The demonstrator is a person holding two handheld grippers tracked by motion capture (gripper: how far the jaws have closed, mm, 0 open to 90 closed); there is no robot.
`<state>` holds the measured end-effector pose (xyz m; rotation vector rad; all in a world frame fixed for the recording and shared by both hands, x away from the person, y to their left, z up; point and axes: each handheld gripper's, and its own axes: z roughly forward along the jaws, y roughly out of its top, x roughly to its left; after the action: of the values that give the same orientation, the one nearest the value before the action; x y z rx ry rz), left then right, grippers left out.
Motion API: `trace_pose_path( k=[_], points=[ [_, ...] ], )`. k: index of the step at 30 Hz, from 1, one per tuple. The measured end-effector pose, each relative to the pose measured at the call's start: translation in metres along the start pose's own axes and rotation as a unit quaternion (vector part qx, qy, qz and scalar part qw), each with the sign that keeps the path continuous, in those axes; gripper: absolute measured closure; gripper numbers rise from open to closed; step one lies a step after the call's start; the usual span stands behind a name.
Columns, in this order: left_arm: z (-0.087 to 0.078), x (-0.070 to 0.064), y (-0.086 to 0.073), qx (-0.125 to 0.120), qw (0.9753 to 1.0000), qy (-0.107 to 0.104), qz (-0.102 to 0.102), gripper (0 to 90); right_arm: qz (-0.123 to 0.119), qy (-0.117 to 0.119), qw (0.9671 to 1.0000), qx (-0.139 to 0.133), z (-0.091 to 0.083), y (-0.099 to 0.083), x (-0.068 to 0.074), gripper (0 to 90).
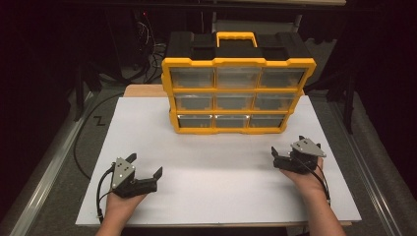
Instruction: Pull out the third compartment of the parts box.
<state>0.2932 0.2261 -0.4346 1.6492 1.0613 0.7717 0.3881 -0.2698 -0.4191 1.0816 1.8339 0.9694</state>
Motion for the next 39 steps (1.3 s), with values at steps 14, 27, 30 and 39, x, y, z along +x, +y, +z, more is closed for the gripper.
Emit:
trace_pose_path(
  k=[14,27,30,39],
  points=[
    [-0.003,-0.002,0.000,-0.002,0.9999,0.007,0.007,0.7,-0.115,-0.021,0.9929,0.018,0.001,-0.005,0.008,1.1],
    [-0.004,-0.001,-0.001,-0.008,0.9999,0.005,0.008,0.5,-0.218,-0.022,0.9755,0.018,-0.001,0.000,0.033,1.1],
    [-0.003,-0.001,0.000,-0.003,1.0000,0.001,0.008,0.6,-0.229,-0.022,0.9730,0.018,-0.001,0.000,0.036,1.1],
    [-0.004,-0.002,0.000,-0.007,1.0000,0.004,0.006,0.5,-0.273,-0.025,0.9614,0.022,-0.002,0.001,0.044,1.1]
  ],
)
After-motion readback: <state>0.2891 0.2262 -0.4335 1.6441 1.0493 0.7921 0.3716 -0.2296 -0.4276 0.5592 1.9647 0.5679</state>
